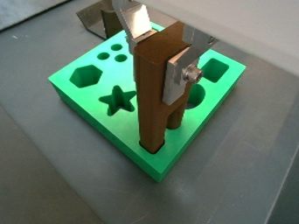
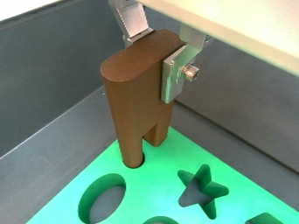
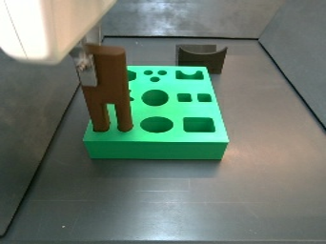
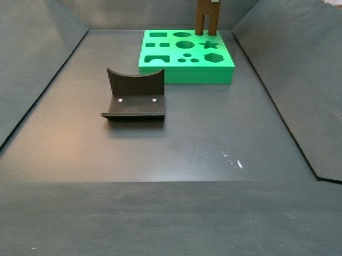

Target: Insert the square-circle object.

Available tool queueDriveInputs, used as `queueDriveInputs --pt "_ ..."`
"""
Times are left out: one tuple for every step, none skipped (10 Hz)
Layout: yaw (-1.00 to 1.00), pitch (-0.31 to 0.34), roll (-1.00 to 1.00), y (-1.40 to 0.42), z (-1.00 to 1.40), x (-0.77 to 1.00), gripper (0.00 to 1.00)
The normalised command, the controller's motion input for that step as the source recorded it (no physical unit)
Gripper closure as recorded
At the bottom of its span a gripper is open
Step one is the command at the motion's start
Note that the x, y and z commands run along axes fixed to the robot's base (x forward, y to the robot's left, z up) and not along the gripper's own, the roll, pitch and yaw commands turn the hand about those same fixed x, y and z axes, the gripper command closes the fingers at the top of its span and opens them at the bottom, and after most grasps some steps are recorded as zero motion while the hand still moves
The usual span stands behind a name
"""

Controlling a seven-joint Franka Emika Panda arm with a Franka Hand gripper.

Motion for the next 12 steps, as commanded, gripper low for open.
queueDriveInputs --pt "0.04 -0.197 0.11 -0.04 -0.84 -0.05 1.00" --pt "0.13 -0.031 0.28 -0.11 -0.75 0.00 1.00" --pt "0.22 0.000 0.35 -0.06 -0.63 0.00 1.00" --pt "0.43 -0.027 0.37 -0.07 -0.57 0.00 1.00" --pt "0.39 0.034 0.24 -0.11 -0.69 0.14 1.00" --pt "0.00 0.101 0.06 0.00 -0.37 0.02 1.00" --pt "0.00 0.000 0.00 0.00 -0.04 0.00 1.00" --pt "0.00 0.000 -0.27 0.18 -0.42 0.00 1.00" --pt "0.00 0.000 -0.15 0.03 -0.44 0.00 1.00" --pt "0.00 -0.051 -0.05 0.03 -0.17 0.00 1.00" --pt "0.00 0.000 0.01 0.00 0.00 0.00 1.00" --pt "0.00 0.000 0.00 0.00 0.00 0.00 1.00"
